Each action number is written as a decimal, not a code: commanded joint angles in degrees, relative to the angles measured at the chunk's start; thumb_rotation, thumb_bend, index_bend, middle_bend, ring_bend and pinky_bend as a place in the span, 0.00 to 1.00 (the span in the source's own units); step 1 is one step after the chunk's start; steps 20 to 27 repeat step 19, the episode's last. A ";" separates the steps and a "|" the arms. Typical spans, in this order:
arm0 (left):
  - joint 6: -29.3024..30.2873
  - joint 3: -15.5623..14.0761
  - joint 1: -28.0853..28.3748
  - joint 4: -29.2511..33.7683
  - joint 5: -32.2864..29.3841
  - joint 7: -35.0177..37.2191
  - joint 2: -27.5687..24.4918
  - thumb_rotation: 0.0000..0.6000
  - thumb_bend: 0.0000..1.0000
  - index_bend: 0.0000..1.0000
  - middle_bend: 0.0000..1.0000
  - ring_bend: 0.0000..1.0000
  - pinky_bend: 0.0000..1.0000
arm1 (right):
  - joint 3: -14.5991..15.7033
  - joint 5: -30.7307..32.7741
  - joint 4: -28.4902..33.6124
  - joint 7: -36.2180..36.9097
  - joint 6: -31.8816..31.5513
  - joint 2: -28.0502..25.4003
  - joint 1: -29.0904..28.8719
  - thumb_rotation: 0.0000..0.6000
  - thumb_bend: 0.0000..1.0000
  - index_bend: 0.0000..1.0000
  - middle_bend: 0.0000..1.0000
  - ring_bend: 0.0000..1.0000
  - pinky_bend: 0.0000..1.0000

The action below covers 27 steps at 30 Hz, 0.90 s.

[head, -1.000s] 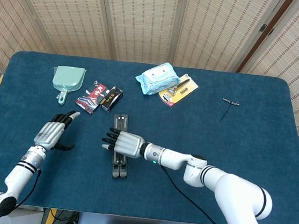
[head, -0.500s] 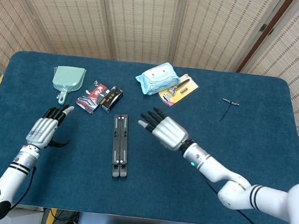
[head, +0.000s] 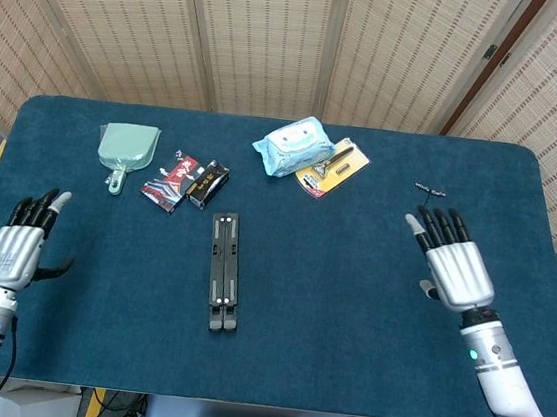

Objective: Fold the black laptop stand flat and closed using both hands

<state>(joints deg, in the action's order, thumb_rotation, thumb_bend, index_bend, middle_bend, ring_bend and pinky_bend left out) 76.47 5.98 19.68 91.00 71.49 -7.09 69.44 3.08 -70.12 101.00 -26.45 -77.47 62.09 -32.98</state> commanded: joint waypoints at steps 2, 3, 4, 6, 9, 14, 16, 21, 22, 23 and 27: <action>5.30 -1.84 -4.16 2.13 2.34 -0.98 -1.53 1.00 0.21 0.00 0.01 0.08 0.00 | 1.49 -1.16 2.20 1.99 -5.35 -2.29 6.13 1.00 0.04 0.00 0.00 0.00 0.00; 6.57 -2.29 -5.13 2.48 3.00 -1.11 -1.65 1.00 0.21 0.00 0.01 0.08 0.00 | 1.95 -1.54 2.51 2.29 -6.06 -2.69 7.42 1.00 0.04 0.00 0.00 0.00 0.00; 7.52 -2.60 -5.86 2.68 3.48 -1.13 -1.65 1.00 0.21 0.00 0.01 0.08 0.00 | 2.30 -1.85 2.75 2.59 -6.49 -3.00 8.35 1.00 0.04 0.00 0.00 0.00 0.00; 9.41 -3.41 -7.37 2.74 4.70 -1.30 -1.37 1.00 0.21 0.00 0.01 0.08 0.00 | 2.95 -2.94 3.04 3.68 -7.67 -3.30 10.45 1.00 0.04 0.00 0.00 0.00 0.00; 12.17 -4.40 -9.56 2.83 6.11 -2.27 -0.96 1.00 0.21 0.00 0.01 0.08 0.00 | 4.02 -5.52 2.23 4.86 -9.38 -3.09 13.25 1.00 0.04 0.00 0.00 0.00 0.00; 14.14 -5.62 -11.92 4.32 7.43 -3.84 -0.85 1.00 0.21 0.00 0.01 0.08 0.00 | 4.61 -8.60 0.84 5.66 -11.60 -1.48 16.85 1.00 0.04 0.00 0.00 0.00 0.00; 14.26 -6.10 -12.51 5.15 7.93 -4.83 -1.08 1.00 0.21 0.00 0.01 0.08 0.00 | 4.38 -9.12 0.67 5.78 -11.84 -0.90 17.83 1.00 0.04 0.00 0.00 0.00 0.00; 14.42 -6.45 -13.05 5.91 8.95 -5.43 -1.22 1.00 0.21 0.00 0.01 0.08 0.00 | 3.91 -9.70 0.59 5.22 -11.69 -0.50 18.71 1.00 0.04 0.00 0.00 0.00 0.00; 14.42 -6.45 -13.05 5.91 8.95 -5.43 -1.22 1.00 0.21 0.00 0.01 0.08 0.00 | 3.91 -9.70 0.59 5.22 -11.69 -0.50 18.71 1.00 0.04 0.00 0.00 0.00 0.00; 14.42 -6.45 -13.05 5.91 8.95 -5.43 -1.22 1.00 0.21 0.00 0.01 0.08 0.00 | 3.91 -9.70 0.59 5.22 -11.69 -0.50 18.71 1.00 0.04 0.00 0.00 0.00 0.00; 14.42 -6.45 -13.05 5.91 8.95 -5.43 -1.22 1.00 0.21 0.00 0.01 0.08 0.00 | 3.91 -9.70 0.59 5.22 -11.69 -0.50 18.71 1.00 0.04 0.00 0.00 0.00 0.00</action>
